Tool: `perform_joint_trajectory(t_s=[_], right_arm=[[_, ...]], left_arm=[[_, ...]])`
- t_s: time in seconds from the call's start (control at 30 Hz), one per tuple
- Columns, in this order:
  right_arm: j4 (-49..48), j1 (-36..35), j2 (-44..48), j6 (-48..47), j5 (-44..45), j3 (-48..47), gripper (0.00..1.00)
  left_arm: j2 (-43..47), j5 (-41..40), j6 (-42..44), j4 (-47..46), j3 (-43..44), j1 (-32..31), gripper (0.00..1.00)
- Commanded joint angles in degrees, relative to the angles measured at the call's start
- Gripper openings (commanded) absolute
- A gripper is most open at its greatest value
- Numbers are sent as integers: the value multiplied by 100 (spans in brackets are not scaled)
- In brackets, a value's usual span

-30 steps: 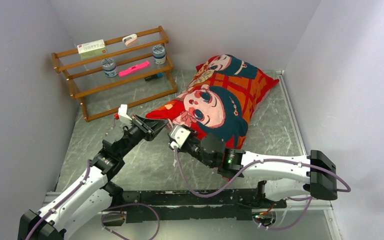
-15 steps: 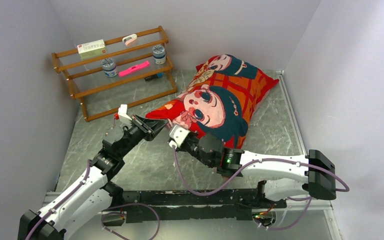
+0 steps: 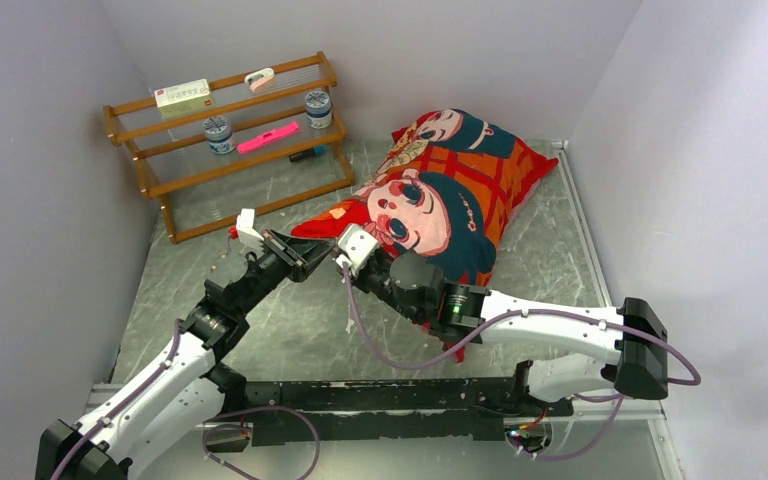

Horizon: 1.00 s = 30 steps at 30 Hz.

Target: Put the pillow into the pillowcase

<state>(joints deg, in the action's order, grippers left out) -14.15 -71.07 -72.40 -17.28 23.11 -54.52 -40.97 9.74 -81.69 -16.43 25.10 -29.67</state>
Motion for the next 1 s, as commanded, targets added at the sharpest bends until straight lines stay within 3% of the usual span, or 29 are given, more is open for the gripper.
perform_joint_trajectory(t_s=[0.0,0.17,0.23,0.3,0.33,0.47,0.57,0.63,0.97], right_arm=[[464,-14,-96,566,170,-285,33],[784,-4,-314,730,329,-541,33],[800,-4,-364,728,388,-568,22],[686,11,-338,709,396,-545,3],[651,20,-306,708,385,-535,0],[671,176,-184,853,234,-624,1],[764,275,-134,899,48,-692,9],[772,329,-121,887,-112,-709,0],[776,409,-63,1099,-693,-740,0]], left_arm=[[138,91,48,-722,399,-4,5],[155,85,47,-717,399,1,5],[162,78,63,-686,408,-4,5],[184,56,65,-661,401,-4,5],[193,51,66,-653,399,-4,5],[160,61,83,-655,416,-4,5],[141,82,83,-676,425,-3,5],[131,81,76,-676,425,-3,5],[53,77,94,-695,454,-4,5]])
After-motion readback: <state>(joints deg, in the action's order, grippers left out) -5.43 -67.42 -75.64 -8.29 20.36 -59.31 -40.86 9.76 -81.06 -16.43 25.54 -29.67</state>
